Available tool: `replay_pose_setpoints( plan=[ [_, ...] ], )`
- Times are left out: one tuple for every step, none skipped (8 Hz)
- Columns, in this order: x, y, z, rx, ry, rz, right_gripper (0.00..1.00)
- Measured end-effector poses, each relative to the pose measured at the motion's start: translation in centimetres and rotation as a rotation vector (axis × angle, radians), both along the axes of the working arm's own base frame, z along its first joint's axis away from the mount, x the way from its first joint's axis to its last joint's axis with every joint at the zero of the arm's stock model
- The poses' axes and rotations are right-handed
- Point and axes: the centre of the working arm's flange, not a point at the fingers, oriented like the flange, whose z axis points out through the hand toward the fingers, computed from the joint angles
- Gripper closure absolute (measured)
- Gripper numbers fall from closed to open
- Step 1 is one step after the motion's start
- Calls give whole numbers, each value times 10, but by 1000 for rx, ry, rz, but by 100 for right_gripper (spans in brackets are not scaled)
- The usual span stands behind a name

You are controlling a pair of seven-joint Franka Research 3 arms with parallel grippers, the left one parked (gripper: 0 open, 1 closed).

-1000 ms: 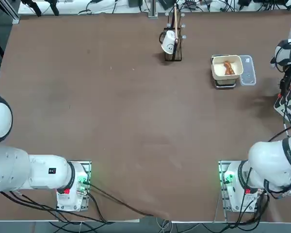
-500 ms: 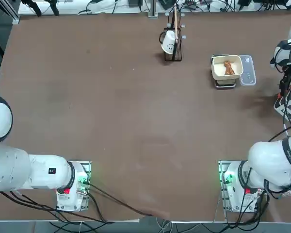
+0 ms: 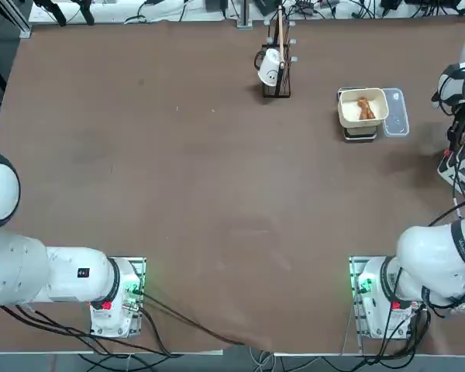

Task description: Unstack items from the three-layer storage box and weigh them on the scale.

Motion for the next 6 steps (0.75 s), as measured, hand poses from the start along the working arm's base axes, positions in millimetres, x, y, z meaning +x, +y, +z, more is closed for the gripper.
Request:
replay_pose_setpoints(
  plan=[
    [0, 0, 0, -1, -1, -1, 88],
    [0, 0, 0, -1, -1, -2, 88],
    [0, 0, 0, -1, -1, -2, 88],
    [0, 0, 0, -1, -2, -3, 88],
    [0, 0, 0, 0, -3, -5, 88],
    [2, 2, 1, 4, -10, -10, 88]
  ],
)
